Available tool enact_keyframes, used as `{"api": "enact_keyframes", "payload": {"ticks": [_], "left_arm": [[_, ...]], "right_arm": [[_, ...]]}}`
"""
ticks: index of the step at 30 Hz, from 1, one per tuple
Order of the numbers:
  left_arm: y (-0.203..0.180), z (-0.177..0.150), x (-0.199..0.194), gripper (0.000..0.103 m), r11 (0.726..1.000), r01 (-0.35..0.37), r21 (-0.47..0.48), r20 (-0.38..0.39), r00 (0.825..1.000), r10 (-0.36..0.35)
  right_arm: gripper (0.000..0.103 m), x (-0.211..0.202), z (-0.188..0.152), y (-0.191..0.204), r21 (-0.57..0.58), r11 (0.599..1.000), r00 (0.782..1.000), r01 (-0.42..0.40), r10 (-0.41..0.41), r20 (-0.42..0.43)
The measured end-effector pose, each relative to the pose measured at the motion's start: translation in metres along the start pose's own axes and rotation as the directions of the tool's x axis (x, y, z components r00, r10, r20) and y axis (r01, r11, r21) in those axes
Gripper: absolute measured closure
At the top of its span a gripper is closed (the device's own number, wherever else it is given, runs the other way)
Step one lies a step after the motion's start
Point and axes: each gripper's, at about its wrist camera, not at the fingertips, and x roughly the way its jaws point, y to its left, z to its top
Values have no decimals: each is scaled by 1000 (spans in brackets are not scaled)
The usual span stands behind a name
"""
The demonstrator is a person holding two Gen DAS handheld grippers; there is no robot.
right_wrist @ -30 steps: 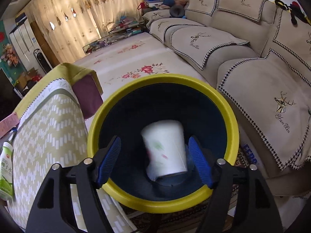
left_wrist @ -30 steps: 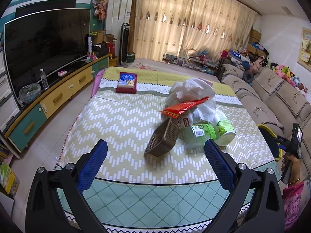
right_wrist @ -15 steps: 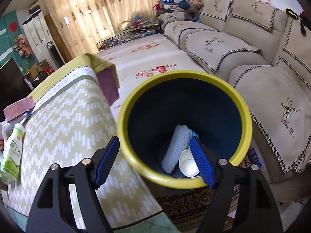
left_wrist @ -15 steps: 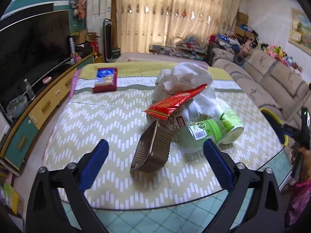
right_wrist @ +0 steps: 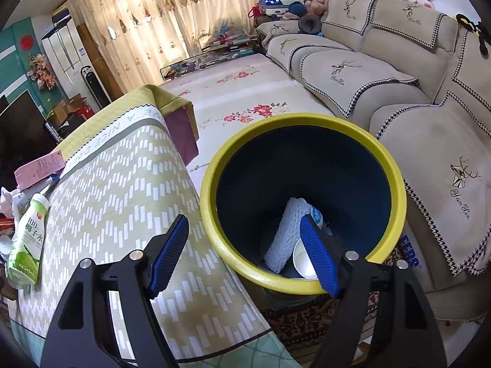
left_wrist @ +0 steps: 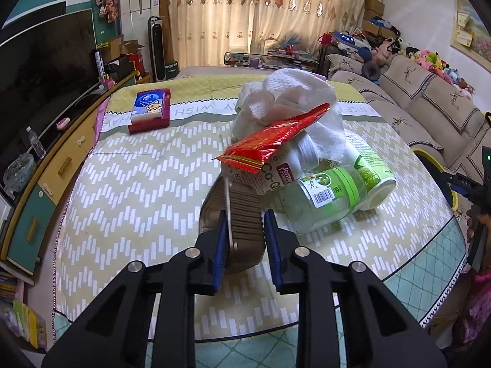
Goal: Collect trash
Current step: 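Grasp the brown plastic tray with the left gripper, then carry the brown tray over the bin and release it with the left gripper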
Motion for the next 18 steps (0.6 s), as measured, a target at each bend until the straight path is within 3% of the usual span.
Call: {"api": "enact_keyframes", "payload": {"ticks": [1,2,3,11,18], "left_arm": [[-2,0,-2,83,1000,-2,12,0,1000,2],[-2,-1,-3,94,1000,-4,17,-1,1000,4],[-3,-2,-4,96,1000,-8,17,-2,1000,8],[-13,-9,-34,96,998,25,49,30,999,-26],[-59,3,-61,96,983,91,160,78,991,-104]], "right_arm": [[32,-1,0,0,-2,1000,1000,-3,3,0],[32,-1,0,0,-3,1000,1000,-7,7,1],[32,-1,0,0,-3,1000,1000,-10,10,1],[32,-13,0,3,-4,999,999,-35,35,19],[32,-34,0,-1,-8,1000,998,-15,15,64]]}}
